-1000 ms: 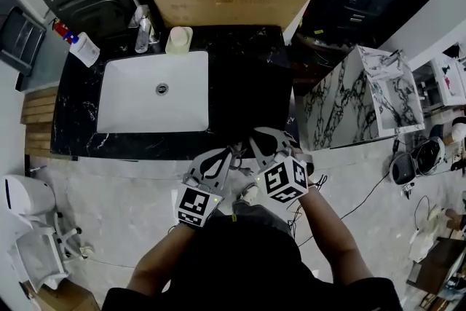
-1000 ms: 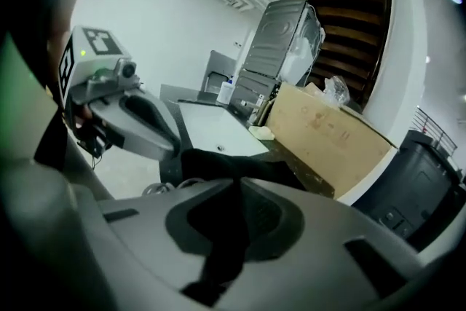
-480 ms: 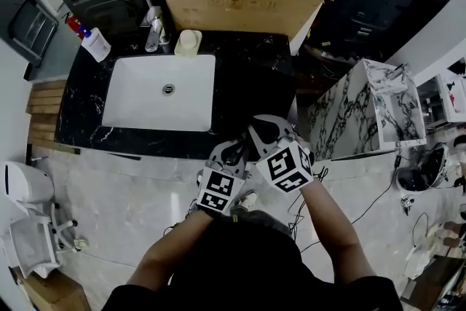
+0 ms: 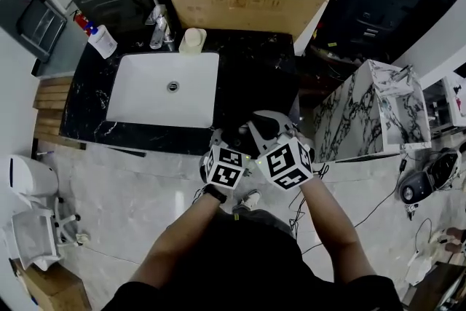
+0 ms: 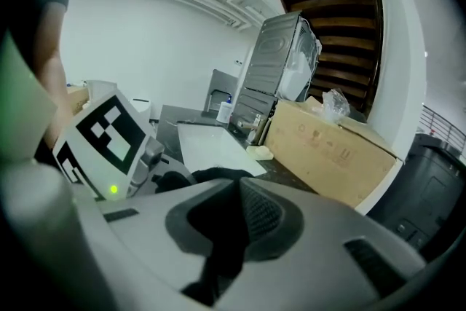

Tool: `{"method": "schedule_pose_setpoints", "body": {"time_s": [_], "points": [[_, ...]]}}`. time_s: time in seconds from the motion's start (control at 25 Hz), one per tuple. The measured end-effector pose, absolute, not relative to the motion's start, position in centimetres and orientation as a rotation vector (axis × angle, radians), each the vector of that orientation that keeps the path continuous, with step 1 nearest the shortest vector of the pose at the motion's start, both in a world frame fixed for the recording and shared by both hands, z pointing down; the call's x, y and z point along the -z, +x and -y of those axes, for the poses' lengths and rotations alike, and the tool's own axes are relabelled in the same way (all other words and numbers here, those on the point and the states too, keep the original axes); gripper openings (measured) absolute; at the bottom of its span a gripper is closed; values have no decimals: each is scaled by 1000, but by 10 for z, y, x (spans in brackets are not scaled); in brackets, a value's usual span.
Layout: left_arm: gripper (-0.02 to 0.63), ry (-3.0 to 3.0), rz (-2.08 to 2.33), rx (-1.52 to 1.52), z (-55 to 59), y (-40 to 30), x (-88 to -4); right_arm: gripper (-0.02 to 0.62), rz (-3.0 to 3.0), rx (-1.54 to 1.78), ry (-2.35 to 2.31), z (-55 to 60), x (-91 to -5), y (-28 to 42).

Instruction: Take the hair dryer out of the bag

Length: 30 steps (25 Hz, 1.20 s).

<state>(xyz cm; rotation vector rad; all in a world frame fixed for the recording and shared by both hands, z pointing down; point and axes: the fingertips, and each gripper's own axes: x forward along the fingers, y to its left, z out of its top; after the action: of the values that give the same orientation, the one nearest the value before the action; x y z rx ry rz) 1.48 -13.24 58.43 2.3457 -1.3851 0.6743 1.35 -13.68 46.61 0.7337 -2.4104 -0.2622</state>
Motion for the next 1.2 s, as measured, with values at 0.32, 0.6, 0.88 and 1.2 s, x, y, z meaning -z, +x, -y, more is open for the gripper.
{"method": "schedule_pose_setpoints", "body": {"time_s": [0.32, 0.6, 0.88, 1.2], "points": [[290, 2291, 1267, -845, 136, 32, -600, 34, 2446, 244, 754, 139, -462, 18], [269, 2121, 1245, -879, 142, 16, -620, 34, 2466, 260, 747, 135, -458, 18], [293, 2172, 1135, -918, 146, 32, -630, 34, 2485, 237, 753, 128, -461, 22], [267, 2180, 1125, -848, 150, 30, -625, 34, 2474, 216, 776, 131, -465, 33]]}}
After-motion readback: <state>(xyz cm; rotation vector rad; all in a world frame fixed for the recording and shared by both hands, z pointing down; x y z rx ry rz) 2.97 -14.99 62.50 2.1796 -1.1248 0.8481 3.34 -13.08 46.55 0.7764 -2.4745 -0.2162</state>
